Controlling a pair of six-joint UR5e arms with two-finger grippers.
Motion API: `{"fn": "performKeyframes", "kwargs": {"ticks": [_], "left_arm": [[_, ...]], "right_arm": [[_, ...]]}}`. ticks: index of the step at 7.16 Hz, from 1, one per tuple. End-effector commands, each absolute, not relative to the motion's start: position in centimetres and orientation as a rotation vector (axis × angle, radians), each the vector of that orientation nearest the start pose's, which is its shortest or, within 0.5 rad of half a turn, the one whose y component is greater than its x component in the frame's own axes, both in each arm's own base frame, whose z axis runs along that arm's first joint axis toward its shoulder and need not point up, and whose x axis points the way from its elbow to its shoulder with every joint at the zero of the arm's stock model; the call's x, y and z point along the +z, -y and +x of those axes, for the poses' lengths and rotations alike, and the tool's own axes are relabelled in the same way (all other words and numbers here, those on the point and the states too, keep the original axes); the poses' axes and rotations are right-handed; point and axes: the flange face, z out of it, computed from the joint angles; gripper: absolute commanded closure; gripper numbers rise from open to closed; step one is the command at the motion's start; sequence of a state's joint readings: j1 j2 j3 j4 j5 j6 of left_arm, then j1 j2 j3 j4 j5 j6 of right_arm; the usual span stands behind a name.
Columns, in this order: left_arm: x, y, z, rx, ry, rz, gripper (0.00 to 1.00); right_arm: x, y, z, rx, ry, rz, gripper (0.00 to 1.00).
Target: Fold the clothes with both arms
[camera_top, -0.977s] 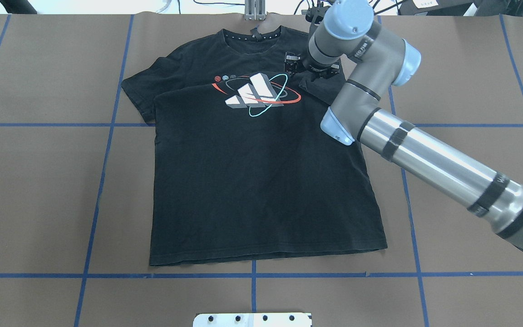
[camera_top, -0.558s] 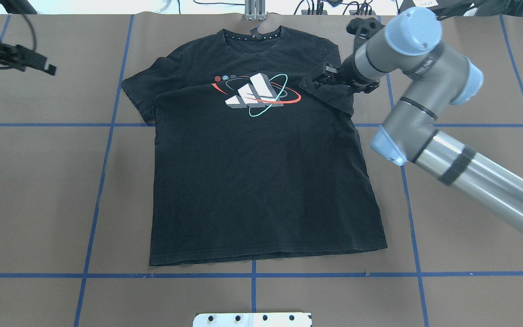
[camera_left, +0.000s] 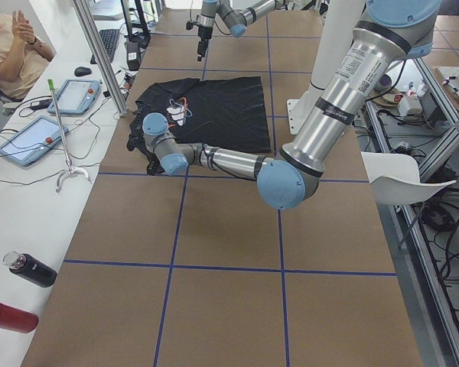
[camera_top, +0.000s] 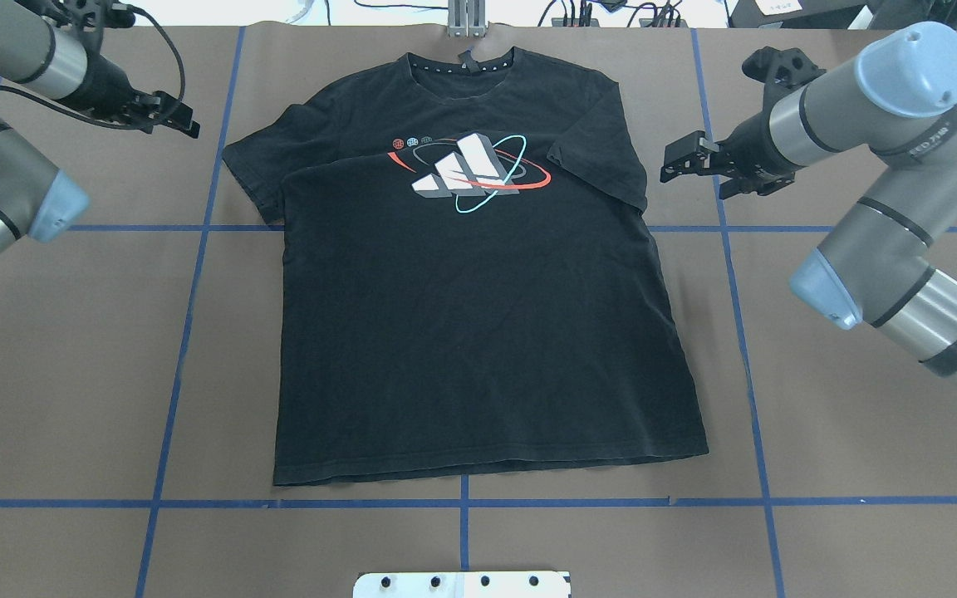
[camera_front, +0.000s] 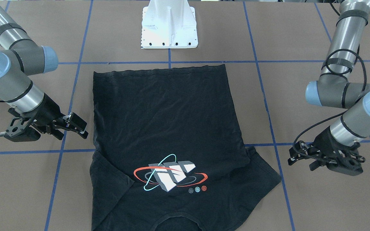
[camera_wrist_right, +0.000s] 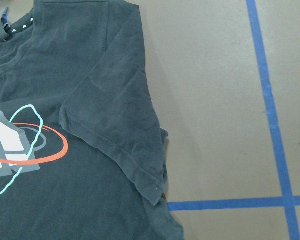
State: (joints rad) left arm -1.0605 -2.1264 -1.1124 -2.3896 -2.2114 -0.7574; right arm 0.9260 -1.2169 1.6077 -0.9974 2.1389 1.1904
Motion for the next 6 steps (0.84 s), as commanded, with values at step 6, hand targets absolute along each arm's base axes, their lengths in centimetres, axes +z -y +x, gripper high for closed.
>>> {"fn": "performKeyframes", "kwargs": {"ticks": [6], "left_arm": [[46.2, 70.1, 35.8, 0.008, -0.987, 0.366, 0.47]], "right_arm": [[40.0, 52.4, -29.3, 0.232, 1.043, 0.158, 0.00]]}}
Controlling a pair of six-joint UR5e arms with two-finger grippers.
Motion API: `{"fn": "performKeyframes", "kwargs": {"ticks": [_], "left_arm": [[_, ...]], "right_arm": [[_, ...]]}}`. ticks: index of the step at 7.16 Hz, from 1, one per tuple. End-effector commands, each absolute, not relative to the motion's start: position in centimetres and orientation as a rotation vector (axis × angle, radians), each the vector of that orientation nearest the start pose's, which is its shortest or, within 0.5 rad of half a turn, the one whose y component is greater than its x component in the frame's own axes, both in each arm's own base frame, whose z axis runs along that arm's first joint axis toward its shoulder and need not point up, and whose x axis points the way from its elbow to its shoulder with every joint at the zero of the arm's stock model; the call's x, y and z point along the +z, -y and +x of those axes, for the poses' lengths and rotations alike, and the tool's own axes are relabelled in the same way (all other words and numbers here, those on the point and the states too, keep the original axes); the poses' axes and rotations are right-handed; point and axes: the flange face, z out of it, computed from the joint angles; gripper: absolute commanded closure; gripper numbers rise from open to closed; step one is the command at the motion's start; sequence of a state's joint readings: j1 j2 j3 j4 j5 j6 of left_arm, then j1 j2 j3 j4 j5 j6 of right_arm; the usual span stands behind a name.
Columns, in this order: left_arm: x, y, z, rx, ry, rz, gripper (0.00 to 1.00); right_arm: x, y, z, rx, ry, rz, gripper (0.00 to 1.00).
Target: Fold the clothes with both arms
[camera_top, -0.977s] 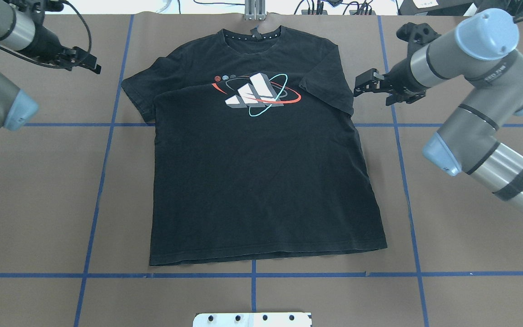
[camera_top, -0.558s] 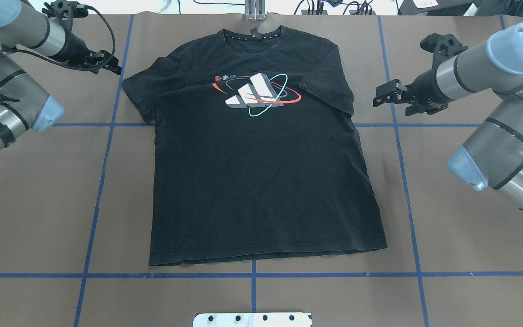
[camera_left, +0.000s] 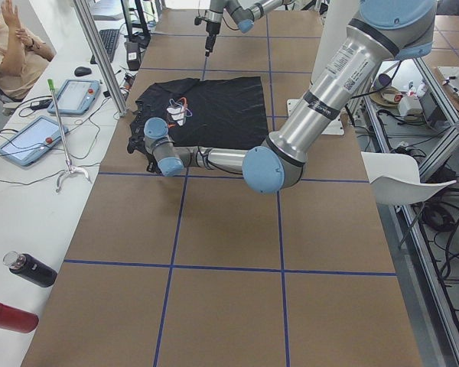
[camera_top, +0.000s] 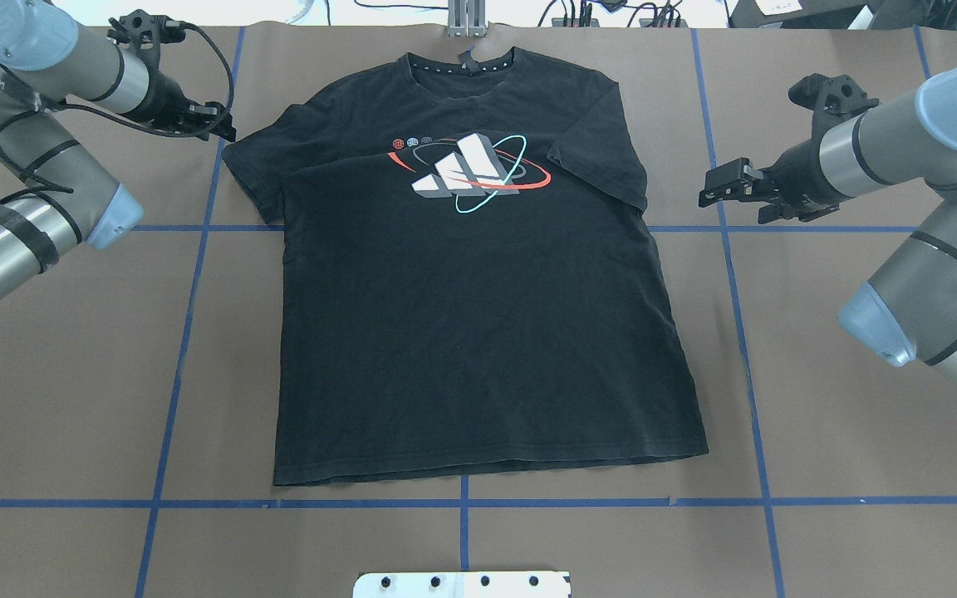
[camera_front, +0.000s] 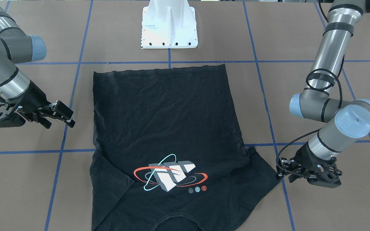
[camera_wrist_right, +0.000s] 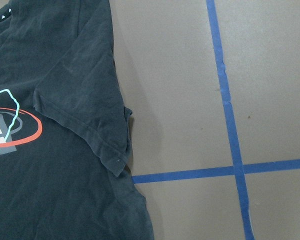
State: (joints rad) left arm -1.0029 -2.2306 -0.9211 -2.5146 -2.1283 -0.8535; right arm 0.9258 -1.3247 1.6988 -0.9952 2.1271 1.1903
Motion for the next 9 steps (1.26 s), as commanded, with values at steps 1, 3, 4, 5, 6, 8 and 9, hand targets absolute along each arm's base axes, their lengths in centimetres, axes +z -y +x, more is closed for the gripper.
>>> {"fn": "performKeyframes", "kwargs": {"ticks": [1, 3, 4, 5, 6, 8, 9], "left_arm": [[47.0, 69.9, 36.3, 0.011, -0.983, 0.364, 0.50], [47.9, 69.7, 36.6, 0.013, -0.979, 0.358, 0.50], [47.9, 69.7, 36.7, 0.014, -0.979, 0.355, 0.51], [47.9, 69.5, 36.9, 0.017, -0.981, 0.355, 0.52], [48.0, 69.4, 37.2, 0.020, -0.979, 0.351, 0.53], [48.1, 69.3, 37.3, 0.021, -0.978, 0.349, 0.59], [48.3, 69.2, 37.4, 0.022, -0.978, 0.347, 0.64]], "right_arm": [[40.0, 52.5, -29.5, 0.231, 1.042, 0.156, 0.00], [40.0, 52.6, -29.7, 0.226, 1.040, 0.156, 0.00], [40.0, 52.7, -29.8, 0.226, 1.040, 0.157, 0.00], [40.0, 52.7, -30.0, 0.224, 1.040, 0.156, 0.00], [39.9, 52.7, -30.0, 0.225, 1.041, 0.156, 0.00], [40.0, 52.7, -30.1, 0.224, 1.040, 0.154, 0.00], [40.0, 52.7, -30.1, 0.227, 1.036, 0.160, 0.00]]}}
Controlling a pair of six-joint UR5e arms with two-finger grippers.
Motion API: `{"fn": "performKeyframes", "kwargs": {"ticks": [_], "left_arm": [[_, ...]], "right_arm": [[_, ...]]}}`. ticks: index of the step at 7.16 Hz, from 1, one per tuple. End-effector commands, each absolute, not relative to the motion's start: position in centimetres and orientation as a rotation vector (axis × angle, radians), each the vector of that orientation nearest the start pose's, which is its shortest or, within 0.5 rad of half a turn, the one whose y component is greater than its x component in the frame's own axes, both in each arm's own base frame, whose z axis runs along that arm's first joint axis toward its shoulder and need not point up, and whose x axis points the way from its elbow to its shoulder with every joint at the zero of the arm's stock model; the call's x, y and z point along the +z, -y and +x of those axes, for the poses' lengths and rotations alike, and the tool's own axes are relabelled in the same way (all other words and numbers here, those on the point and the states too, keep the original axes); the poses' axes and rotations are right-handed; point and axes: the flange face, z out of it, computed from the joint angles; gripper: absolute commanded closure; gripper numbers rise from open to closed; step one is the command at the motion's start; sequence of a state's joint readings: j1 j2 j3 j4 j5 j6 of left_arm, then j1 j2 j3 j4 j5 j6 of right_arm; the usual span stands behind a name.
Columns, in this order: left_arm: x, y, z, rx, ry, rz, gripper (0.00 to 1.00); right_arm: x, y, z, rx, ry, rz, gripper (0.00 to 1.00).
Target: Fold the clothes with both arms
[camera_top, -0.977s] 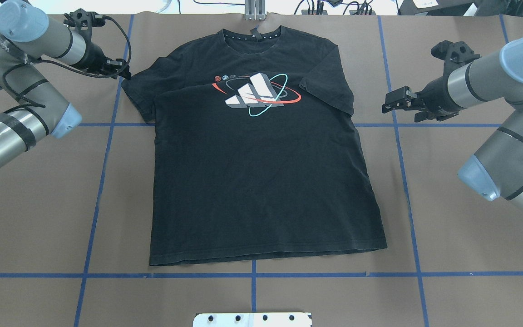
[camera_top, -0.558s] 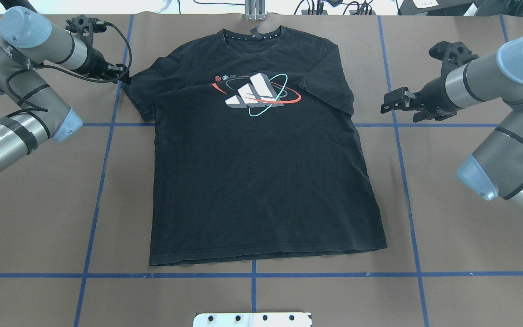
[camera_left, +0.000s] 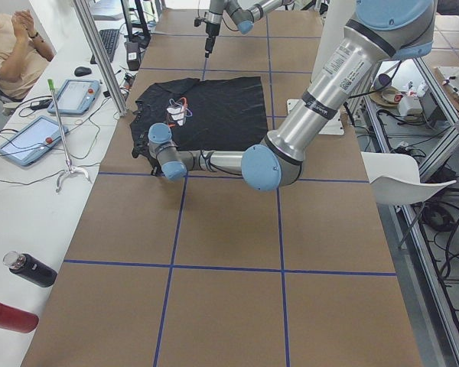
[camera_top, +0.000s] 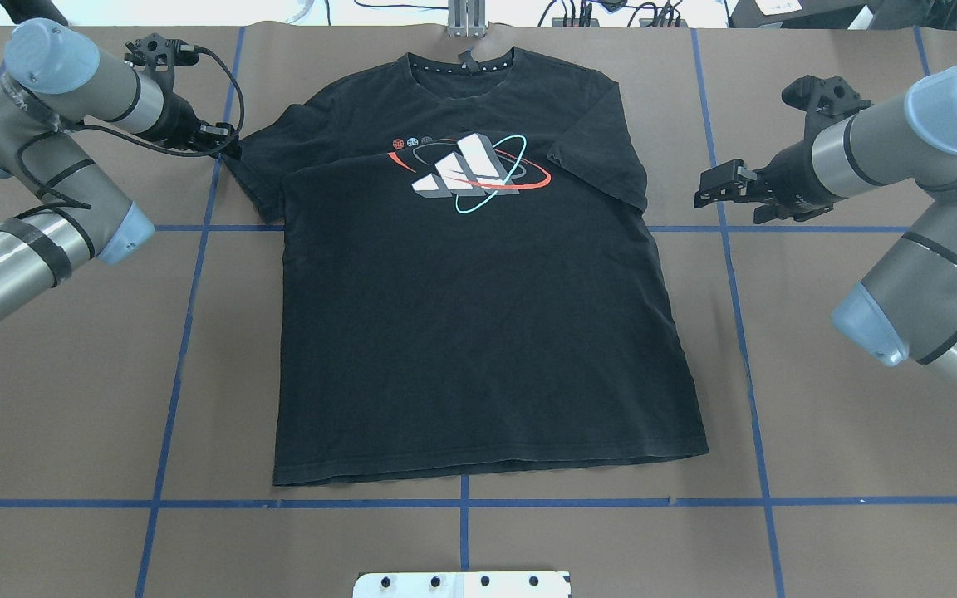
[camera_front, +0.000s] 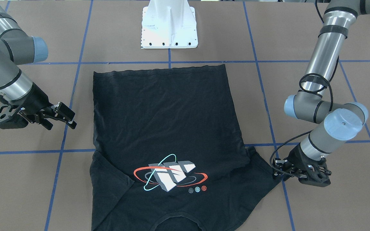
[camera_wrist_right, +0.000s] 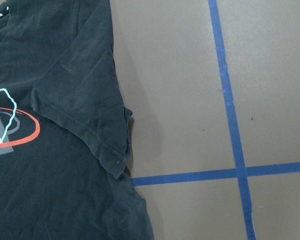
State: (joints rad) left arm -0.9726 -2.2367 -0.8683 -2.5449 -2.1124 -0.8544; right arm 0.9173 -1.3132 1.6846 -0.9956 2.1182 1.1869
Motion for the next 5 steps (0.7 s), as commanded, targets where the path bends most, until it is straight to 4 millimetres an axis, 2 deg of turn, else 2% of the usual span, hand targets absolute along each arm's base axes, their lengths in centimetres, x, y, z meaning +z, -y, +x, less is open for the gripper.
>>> {"fn": "performKeyframes", "kwargs": {"ticks": [1, 2, 5], "left_arm": [[48.5, 69.1, 37.3, 0.022, -0.976, 0.346, 0.87], [48.5, 69.1, 37.3, 0.024, -0.976, 0.345, 1.00], [48.1, 70.1, 35.7, 0.003, -0.973, 0.359, 1.00]], "right_arm": [[40.0, 52.6, -30.3, 0.226, 1.036, 0.163, 0.00], [40.0, 52.6, -30.3, 0.227, 1.034, 0.163, 0.00], [40.1, 52.6, -30.2, 0.230, 1.033, 0.160, 0.00]]}}
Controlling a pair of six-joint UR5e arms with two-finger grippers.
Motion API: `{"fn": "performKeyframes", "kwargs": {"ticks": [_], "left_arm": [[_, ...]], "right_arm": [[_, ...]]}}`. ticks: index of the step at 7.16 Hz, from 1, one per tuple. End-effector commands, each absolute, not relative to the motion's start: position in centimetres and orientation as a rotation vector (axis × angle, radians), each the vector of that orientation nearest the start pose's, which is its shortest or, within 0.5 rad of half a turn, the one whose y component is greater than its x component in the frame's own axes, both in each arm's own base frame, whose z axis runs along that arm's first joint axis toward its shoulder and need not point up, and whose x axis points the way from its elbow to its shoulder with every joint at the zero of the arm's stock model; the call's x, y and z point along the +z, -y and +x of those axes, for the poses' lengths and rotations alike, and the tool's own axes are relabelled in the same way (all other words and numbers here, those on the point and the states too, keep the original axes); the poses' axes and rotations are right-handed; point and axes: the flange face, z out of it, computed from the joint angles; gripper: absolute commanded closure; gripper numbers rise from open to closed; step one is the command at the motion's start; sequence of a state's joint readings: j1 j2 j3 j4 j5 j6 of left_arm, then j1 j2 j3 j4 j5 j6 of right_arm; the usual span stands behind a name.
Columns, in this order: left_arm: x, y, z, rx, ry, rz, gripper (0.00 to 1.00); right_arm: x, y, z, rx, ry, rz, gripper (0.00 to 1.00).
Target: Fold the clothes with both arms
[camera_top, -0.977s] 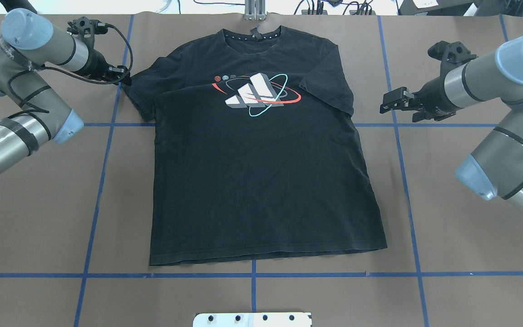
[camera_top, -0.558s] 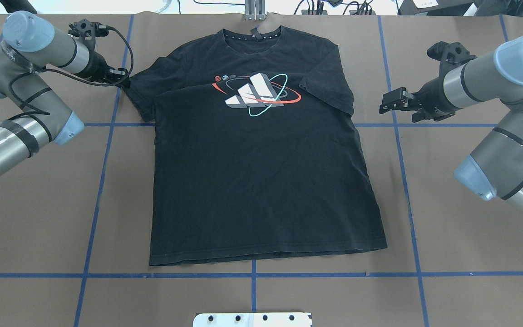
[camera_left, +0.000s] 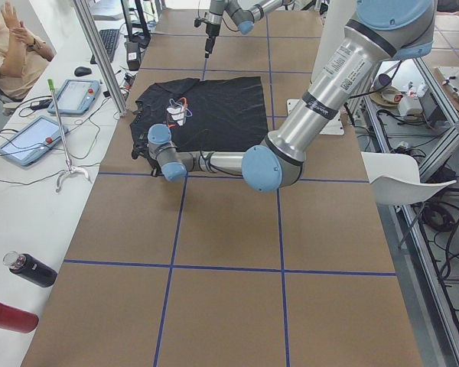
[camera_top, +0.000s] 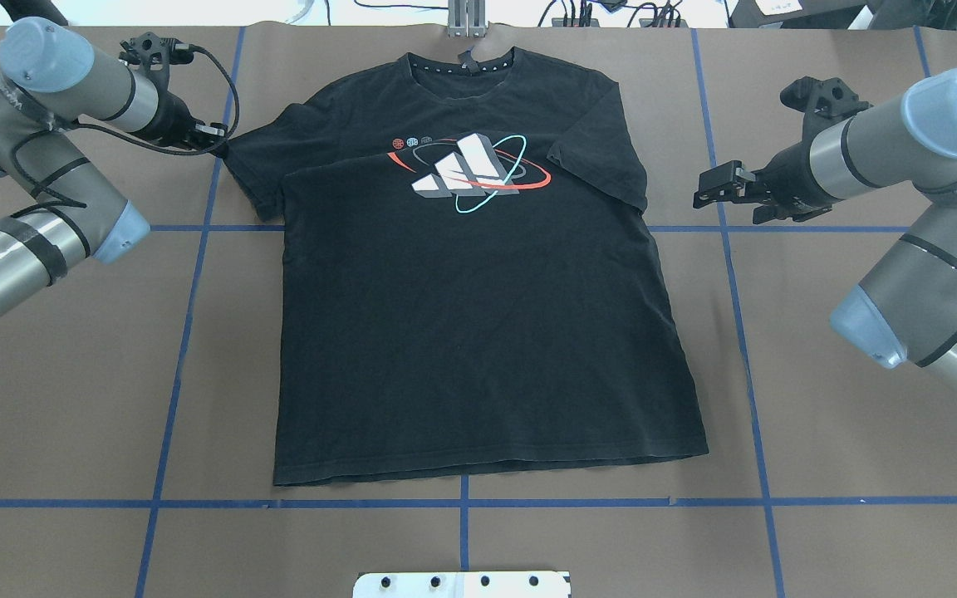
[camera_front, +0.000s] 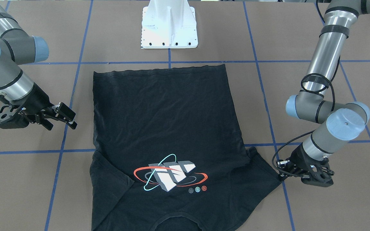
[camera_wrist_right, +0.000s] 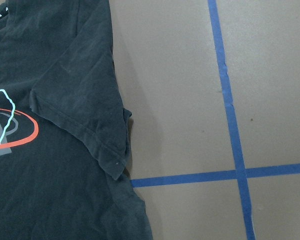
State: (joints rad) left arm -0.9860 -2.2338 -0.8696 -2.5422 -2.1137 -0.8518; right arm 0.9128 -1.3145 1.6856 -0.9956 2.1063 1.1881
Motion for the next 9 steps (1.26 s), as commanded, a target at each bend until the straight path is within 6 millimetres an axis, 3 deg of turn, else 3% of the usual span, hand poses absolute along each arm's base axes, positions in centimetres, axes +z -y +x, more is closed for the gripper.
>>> {"fn": "performKeyframes", "kwargs": {"ticks": [1, 3, 5, 6, 7, 9], "left_arm": [[47.5, 70.9, 34.8, -0.011, -0.973, 0.369, 1.00], [46.9, 71.5, 34.5, -0.020, -0.969, 0.379, 1.00], [45.1, 74.1, 35.7, -0.044, -0.938, 0.401, 1.00], [44.6, 74.3, 35.7, -0.050, -0.941, 0.403, 1.00], [42.7, 75.0, 35.2, -0.067, -0.960, 0.416, 1.00], [35.2, 72.9, 34.5, -0.109, -1.006, 0.407, 1.00]], "right_arm": [[40.2, 52.5, -30.2, 0.231, 1.032, 0.159, 0.00], [40.3, 52.5, -30.2, 0.231, 1.031, 0.158, 0.00], [40.5, 52.5, -30.2, 0.231, 1.028, 0.157, 0.00], [40.3, 52.5, -30.1, 0.231, 1.031, 0.158, 0.00], [40.5, 52.4, -30.2, 0.231, 1.029, 0.156, 0.00], [40.1, 52.5, -30.3, 0.229, 1.033, 0.160, 0.00]]}}
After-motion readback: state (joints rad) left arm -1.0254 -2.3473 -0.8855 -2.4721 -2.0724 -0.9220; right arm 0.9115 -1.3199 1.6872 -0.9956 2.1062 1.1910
